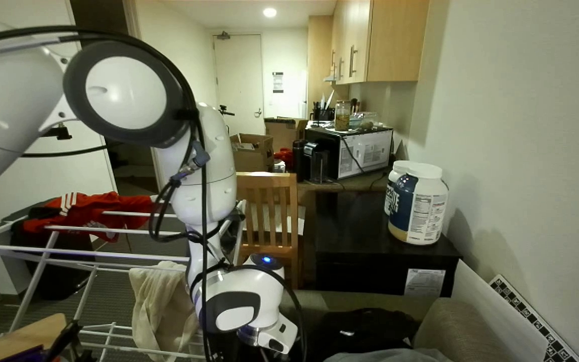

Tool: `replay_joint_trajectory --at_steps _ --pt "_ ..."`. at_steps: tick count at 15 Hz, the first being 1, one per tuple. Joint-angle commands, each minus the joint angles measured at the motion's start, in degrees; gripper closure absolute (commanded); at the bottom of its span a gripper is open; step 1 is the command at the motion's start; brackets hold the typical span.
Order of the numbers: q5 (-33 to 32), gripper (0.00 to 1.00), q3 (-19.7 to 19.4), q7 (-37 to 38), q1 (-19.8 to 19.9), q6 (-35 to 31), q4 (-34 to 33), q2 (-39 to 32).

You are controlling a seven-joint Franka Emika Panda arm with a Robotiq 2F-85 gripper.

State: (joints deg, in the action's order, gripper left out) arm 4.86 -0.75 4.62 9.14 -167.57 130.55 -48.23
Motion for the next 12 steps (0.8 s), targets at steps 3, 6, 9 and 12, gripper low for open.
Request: replay_joint_trajectory --at_steps 3,6,9,12 --pt "2.28 0.00 -0.68 4.27 -4.12 -5.88 -3.96 -4.24" --pt "3.01 0.00 -2.34 7.19 -5.81 -5.75 -8.99 -7.82" --pt "4.28 0.00 -3.93 9.80 -7.15 -5.33 -13.75 -11.54" --pt "5.55 0.00 -4.97 11.94 -8.79 -5.08 -16.45 -13.95"
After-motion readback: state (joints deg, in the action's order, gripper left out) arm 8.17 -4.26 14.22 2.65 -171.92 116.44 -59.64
